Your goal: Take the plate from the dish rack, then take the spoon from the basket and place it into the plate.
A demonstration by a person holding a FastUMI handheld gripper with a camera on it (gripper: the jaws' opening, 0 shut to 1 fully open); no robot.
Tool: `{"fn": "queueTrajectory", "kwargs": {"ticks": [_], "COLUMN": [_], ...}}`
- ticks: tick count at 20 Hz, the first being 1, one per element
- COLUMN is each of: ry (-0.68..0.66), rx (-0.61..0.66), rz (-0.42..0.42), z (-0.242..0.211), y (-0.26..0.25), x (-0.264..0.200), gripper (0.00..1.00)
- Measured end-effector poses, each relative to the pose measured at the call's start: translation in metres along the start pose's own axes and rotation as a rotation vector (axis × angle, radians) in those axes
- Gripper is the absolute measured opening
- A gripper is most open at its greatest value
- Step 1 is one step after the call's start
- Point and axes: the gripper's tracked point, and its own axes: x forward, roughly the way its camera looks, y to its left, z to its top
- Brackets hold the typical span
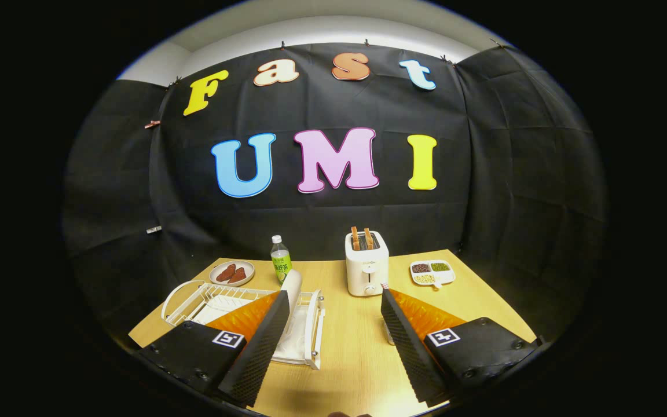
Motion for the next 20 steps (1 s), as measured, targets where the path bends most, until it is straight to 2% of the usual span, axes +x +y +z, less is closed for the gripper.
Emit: {"fn": "queueTrajectory", "kwargs": {"ticks": [10,13,16,18,20], "ry": [0.143,0.237,0.313,0.381,0.442], "rx": [0.050,0.037,0.013,-0.004,0.037], "rz": [0.085,0.096,0.146,0.140,0.116], "z": [0.006,-0.009,-0.031,-0.051,-0.068], "y": [0.043,0.059,0.081,0.084,0.086], "x": [0.079,0.103,0.123,0.134,0.148], "gripper": [0.99,0.99,0.99,0.99,0.99]}}
